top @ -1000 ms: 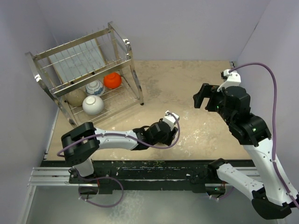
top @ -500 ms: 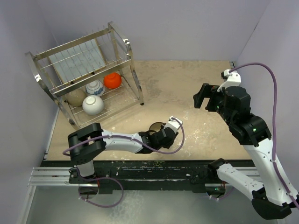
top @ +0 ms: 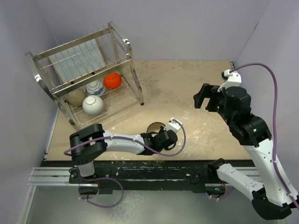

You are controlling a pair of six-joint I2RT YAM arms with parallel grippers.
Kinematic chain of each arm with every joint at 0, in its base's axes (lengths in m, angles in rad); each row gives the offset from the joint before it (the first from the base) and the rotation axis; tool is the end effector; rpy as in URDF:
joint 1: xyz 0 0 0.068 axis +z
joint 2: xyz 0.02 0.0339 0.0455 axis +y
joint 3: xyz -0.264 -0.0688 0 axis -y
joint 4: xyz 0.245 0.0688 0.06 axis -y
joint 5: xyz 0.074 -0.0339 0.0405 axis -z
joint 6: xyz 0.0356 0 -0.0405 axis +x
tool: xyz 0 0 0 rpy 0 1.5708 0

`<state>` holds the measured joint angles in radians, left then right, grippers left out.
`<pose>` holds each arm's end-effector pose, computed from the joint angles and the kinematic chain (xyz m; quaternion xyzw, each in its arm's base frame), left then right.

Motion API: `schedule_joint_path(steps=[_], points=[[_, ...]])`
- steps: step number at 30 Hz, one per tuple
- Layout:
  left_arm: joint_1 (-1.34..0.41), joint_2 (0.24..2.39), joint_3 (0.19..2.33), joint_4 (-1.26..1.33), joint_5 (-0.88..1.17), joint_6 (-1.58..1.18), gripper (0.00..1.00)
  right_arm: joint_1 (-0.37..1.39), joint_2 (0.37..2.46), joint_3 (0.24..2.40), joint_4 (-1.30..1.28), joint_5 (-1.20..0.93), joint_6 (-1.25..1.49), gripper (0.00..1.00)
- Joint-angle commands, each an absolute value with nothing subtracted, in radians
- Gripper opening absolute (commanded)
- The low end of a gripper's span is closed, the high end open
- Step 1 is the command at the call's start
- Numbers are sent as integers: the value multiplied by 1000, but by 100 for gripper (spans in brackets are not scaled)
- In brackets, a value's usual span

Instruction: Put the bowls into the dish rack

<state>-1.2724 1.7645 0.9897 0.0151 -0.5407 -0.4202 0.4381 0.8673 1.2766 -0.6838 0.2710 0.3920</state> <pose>0.1244 -0.3422 0.1721 0.2701 0.8499 -0.1221 0.4357 0.1438 0.0568 0.4380 0.0633 0.7916 0.1427 0.5908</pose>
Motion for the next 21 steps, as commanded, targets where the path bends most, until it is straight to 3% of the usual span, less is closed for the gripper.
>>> schedule_joint_path(steps=[1,11,21], points=[[-1292,1719,1035,2,-555,-445,0,436,851,1276,-661,284,390,99],[-1246,1470,882,172,-512,-547,0,436,841,1271,-665,277,394,99],[-960,1239,653,454,-206,-689,0,436,831,1256,-660,257,397,99]])
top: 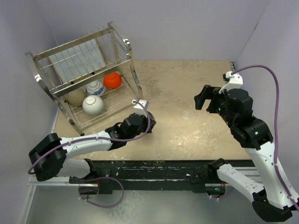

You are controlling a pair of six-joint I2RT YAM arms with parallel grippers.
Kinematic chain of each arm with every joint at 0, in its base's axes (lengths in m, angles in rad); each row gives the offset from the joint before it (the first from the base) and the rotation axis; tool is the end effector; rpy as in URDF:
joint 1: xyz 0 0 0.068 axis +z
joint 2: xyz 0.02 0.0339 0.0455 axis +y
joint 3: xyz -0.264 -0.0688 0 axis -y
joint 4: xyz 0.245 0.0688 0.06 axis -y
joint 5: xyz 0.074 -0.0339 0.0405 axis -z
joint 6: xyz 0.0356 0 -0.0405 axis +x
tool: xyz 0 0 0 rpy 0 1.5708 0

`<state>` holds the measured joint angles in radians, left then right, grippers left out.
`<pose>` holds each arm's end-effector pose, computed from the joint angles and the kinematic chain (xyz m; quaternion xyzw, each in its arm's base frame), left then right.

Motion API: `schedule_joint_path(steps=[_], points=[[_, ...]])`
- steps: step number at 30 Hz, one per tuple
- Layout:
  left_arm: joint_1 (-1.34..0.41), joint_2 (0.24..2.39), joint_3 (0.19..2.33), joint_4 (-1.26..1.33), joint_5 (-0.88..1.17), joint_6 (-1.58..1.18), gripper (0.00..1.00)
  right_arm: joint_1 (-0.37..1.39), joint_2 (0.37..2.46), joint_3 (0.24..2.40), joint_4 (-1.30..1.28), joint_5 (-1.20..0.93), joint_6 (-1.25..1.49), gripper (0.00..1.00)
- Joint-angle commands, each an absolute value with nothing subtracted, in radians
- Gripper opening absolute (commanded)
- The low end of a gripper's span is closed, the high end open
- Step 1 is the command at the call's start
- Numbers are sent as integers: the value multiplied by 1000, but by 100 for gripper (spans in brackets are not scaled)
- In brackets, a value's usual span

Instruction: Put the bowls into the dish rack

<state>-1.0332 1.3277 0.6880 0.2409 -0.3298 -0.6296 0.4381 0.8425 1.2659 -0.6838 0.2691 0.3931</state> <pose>0.1574 -0.2415 0.2298 0.0758 0.8234 -0.3109 0.4687 0.1377 0.0541 0.4380 0.0640 0.7874 0.1465 0.5954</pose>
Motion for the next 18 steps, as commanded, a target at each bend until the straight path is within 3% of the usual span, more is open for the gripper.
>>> schedule_joint_path(steps=[1,11,18], points=[[-931,1220,643,471,-179,-696,0,436,832,1259,-660,254,397,99],[-650,1091,523,649,51,-872,0,436,840,1275,-660,246,392,99],[-445,1197,399,992,225,-1122,0,436,852,1278,-651,241,388,99]])
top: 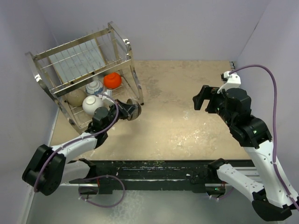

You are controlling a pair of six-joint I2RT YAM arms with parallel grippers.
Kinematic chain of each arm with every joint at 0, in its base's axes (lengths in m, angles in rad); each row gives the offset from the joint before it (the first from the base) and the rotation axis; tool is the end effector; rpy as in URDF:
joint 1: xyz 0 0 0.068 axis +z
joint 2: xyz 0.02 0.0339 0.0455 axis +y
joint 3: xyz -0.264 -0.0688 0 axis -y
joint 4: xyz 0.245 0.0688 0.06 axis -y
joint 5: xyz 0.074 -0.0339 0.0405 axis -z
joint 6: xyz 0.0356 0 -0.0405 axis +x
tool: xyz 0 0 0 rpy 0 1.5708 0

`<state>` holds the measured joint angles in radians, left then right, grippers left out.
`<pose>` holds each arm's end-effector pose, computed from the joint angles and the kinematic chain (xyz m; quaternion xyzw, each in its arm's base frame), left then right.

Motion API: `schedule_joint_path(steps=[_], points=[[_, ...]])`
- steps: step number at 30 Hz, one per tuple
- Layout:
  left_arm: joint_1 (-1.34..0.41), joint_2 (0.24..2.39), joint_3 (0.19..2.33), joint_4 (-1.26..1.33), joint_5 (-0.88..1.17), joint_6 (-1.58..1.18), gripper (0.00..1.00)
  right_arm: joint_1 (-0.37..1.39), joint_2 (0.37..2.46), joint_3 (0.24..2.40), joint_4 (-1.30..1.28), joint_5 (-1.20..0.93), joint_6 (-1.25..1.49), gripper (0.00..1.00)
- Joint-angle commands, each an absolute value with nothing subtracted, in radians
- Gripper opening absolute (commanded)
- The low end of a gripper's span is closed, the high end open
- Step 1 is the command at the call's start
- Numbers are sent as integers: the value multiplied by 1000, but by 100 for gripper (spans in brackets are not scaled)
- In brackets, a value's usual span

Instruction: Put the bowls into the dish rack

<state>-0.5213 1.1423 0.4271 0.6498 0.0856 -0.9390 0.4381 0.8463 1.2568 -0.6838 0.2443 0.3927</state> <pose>0.2099 -0.1241 0.2311 -0.1226 0.7194 -0.4788 0.4880 0.1397 0.0559 0.4347 0.0556 0.7924 0.1532 0.5879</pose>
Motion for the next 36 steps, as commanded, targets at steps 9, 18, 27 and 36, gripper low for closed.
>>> schedule_joint_path(steps=[9,18,27,36], points=[[-334,1321,434,1237,323,-1246,0,436,859,1269,-649,250,387,99],[-178,1417,460,1353,377,-1376,0,436,877,1266,-633,249,384,99],[-134,1592,624,1426,421,-1437,0,436,883,1266,-628,260,375,99],[-104,1733,714,1423,399,-1473,0,433,890,1270,-627,264,363,99]])
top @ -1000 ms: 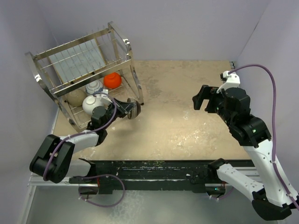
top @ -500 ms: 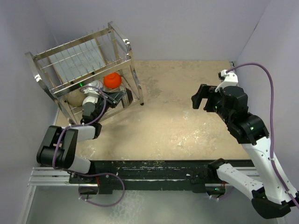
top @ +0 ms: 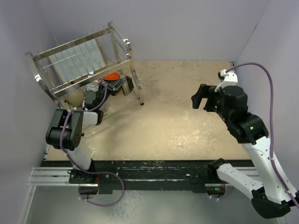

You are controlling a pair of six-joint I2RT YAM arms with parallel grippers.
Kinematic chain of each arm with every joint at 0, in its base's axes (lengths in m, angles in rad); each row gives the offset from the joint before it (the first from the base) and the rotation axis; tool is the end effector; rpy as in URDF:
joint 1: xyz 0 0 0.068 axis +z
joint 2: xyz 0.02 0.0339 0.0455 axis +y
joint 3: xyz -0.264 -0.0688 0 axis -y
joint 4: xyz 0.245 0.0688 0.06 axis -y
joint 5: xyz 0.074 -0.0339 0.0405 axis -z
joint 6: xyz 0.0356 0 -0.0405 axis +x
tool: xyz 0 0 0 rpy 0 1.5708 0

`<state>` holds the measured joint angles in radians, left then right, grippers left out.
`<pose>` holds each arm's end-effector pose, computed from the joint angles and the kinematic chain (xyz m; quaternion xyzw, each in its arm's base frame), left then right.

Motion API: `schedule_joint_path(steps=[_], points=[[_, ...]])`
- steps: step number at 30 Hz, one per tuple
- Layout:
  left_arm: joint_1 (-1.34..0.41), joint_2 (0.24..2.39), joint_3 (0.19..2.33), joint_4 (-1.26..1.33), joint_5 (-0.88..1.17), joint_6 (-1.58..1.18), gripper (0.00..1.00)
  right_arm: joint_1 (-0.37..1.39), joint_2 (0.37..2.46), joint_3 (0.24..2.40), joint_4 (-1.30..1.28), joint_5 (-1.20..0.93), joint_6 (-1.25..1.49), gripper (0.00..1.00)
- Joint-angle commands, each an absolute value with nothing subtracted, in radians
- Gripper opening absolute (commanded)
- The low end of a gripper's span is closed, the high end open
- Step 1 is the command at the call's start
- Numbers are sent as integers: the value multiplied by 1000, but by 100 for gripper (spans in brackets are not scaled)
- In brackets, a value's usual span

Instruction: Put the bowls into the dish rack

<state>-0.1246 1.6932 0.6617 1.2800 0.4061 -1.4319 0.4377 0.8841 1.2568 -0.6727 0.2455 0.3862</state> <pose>0.3286 -0.0553 0.2224 -0.2394 0.5742 -0.6309 0.4636 0.1510 0.0611 0.4307 0.0521 0.8004 0.1455 0.5792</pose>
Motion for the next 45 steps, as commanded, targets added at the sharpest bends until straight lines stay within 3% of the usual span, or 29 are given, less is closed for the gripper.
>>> schedule_joint_path(steps=[1,27,36,45], points=[[-100,1749,719,1430,398,-1474,0,431,891,1269,-625,264,362,99],[-58,1970,769,1558,376,-1509,0,422,915,1253,-594,233,353,99],[-29,1981,668,1577,340,-1488,0,418,916,1224,-579,218,356,99],[27,1952,557,1555,334,-1446,10,416,916,1210,-574,207,363,99]])
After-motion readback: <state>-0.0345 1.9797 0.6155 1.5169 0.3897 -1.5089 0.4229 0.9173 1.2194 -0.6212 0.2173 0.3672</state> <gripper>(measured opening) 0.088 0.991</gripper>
